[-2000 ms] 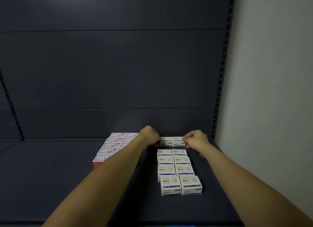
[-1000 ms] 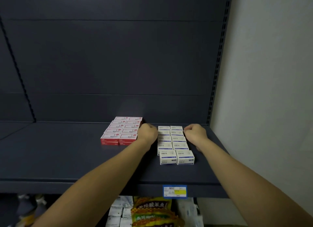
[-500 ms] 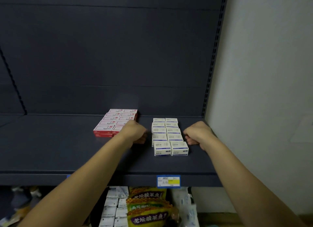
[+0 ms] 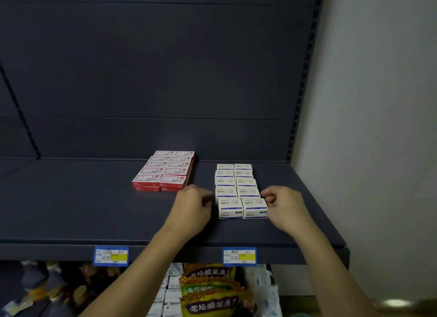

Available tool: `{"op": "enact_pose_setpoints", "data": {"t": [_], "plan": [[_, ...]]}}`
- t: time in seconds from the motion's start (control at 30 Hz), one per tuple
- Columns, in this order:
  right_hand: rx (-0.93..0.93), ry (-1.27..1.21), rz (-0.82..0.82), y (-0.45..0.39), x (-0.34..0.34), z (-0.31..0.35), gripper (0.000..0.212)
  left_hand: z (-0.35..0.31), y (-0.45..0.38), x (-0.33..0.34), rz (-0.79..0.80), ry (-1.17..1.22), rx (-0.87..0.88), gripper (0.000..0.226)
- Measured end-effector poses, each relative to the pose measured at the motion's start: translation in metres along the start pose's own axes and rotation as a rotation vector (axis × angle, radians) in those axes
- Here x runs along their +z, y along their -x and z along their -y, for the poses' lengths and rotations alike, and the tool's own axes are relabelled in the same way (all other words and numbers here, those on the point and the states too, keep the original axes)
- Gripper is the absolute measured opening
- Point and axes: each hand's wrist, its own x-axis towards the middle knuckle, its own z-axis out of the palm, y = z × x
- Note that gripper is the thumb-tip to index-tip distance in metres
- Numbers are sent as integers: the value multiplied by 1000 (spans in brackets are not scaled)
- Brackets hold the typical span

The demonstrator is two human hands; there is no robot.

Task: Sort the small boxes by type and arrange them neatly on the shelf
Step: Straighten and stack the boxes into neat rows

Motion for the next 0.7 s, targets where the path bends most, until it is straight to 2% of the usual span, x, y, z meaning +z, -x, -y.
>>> {"op": "enact_pose_setpoints", "data": {"t": [0.27, 0.53, 0.6, 0.7], "plan": [[-73, 54, -46, 1, 5, 0, 16, -2, 2, 9, 11, -12, 75, 33], [-12, 17, -54, 1, 9, -3, 23, -2, -1, 9, 1, -13, 28, 34], [91, -121, -87, 1, 7, -1, 30, -4, -3, 5, -19, 75, -64, 41], [261, -431, -197, -13, 7, -1, 35, -2, -18, 0, -61, 389, -402, 38]]}}
